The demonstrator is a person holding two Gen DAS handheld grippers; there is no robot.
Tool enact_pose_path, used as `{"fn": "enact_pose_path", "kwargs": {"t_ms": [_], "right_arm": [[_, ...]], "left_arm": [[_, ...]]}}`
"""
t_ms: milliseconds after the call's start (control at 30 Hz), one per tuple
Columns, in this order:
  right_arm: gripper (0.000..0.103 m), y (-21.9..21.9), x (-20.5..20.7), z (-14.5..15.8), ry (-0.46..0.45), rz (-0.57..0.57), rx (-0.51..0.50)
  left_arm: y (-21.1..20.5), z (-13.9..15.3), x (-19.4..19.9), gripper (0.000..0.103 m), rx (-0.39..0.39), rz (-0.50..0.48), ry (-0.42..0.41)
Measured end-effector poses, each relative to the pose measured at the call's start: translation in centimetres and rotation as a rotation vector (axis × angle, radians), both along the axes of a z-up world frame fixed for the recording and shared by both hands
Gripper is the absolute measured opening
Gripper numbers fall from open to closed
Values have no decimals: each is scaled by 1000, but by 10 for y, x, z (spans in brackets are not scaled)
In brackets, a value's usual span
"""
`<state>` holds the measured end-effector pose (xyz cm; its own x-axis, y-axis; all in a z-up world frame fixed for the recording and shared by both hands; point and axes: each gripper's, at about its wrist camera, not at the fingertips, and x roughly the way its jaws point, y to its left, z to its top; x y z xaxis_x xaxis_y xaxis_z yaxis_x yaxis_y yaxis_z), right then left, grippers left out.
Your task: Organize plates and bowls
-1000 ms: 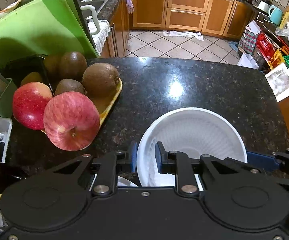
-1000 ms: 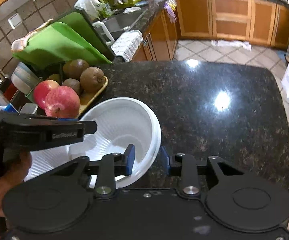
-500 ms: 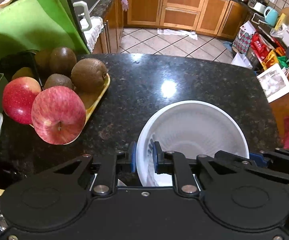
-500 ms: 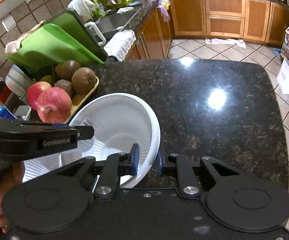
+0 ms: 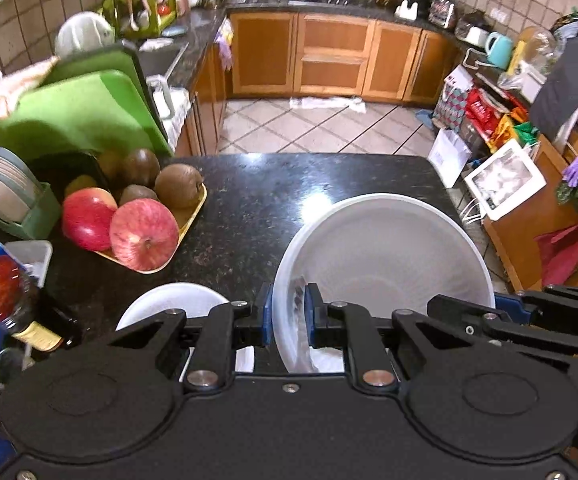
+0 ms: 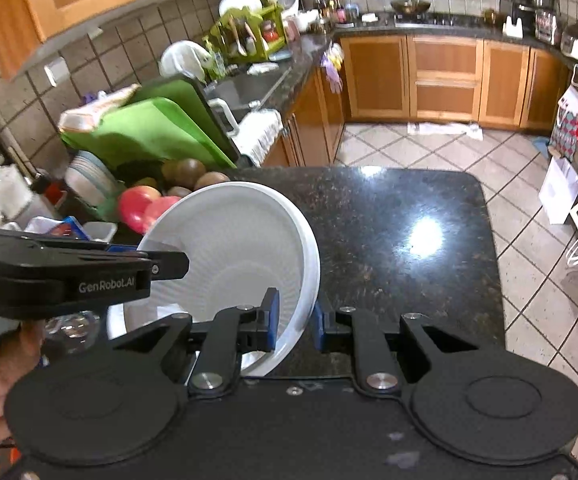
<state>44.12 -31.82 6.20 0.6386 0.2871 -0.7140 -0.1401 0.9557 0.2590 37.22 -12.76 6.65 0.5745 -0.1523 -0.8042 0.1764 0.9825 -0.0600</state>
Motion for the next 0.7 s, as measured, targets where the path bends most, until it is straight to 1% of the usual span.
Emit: {"fn": "enact_pose_path", "kwargs": {"t_ms": [133,300,433,500,600,700], "right_arm": [[19,-4,-41,23,-31,3,7],[19,2,-91,37,-75,25,-8],[19,12,-123,33,-70,55,-11],[19,18,-136,29,-66,66,-12],[19,24,-158,19,-48,89,-10],[19,31,-175,2,-17,104,-12]], "left_arm": [[3,14,-31,21,-12,-16,-17],[13,20,-68,22,-22,-32,-35],[19,22,-95,21,-19,-24,-37],[23,17,-109,21,-11,-26,-37],[27,11,-129,21,2,-22,-27],[32,1,-149,21,11,-27,-17]]}}
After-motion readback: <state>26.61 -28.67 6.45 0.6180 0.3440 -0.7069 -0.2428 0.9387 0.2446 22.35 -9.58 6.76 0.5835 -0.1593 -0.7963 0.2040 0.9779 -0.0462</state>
